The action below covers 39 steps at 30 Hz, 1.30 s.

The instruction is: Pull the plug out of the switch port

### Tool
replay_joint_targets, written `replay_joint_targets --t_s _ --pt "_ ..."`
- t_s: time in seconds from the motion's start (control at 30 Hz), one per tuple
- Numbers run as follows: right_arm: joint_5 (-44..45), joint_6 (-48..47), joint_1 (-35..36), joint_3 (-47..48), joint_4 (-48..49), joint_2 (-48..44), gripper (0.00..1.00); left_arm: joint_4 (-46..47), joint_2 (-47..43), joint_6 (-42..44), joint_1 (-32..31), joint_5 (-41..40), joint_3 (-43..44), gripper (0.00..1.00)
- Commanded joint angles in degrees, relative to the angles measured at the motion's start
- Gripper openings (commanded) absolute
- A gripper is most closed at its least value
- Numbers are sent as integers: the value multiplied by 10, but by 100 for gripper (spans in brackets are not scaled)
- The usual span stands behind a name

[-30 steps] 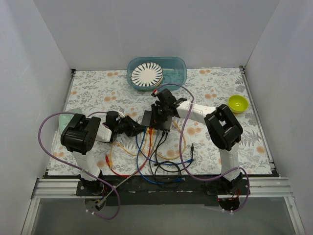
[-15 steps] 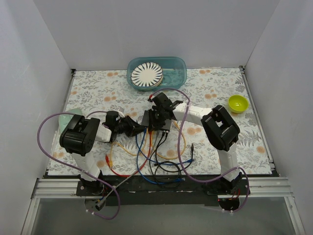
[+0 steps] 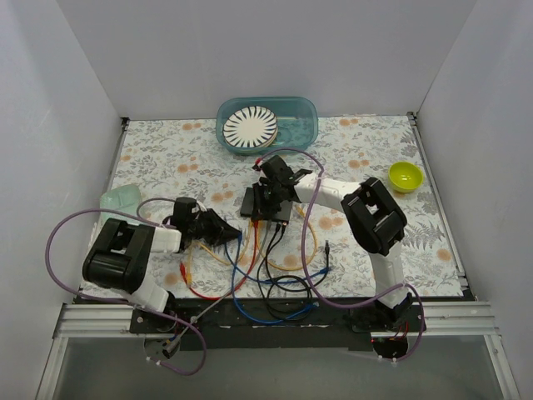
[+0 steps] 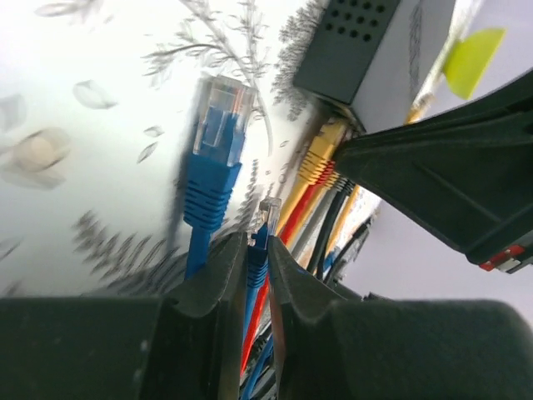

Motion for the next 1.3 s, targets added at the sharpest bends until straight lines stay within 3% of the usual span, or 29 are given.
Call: replay_joint_targets --t_s 0.0,0.07,0.23,0.27,0.37,0.5,0.67,0.8,1.07,1.27 --pt "59 -27 -12 -36 -1 -26 12 -183 -89 30 36 -121 26 0" --pt "65 -31 -12 -55 -4 -44 12 -270 -123 30 53 -164 45 0" --pt "54 -34 -12 -92 20 -89 12 -342 -154 37 127 -220 65 2" --pt "47 -36 -12 -105 46 -109 13 -345 -163 40 132 -223 69 18" --pt "38 -31 -12 -109 74 -134 15 -346 -170 53 137 -223 99 36" --pt "49 -31 -16 -54 50 -118 17 -327 -159 50 137 -191 134 42" --pt "34 -11 -53 -23 25 -65 14 -163 -147 9 128 -23 106 41" --pt "21 -4 -81 -17 10 -35 11 -67 -128 -13 75 28 86 40" --pt "30 -12 -88 -37 -4 -12 10 -11 -55 -25 -52 13 105 35" --pt "33 -14 -88 -54 3 -19 10 -50 -8 1 -60 -28 105 33"
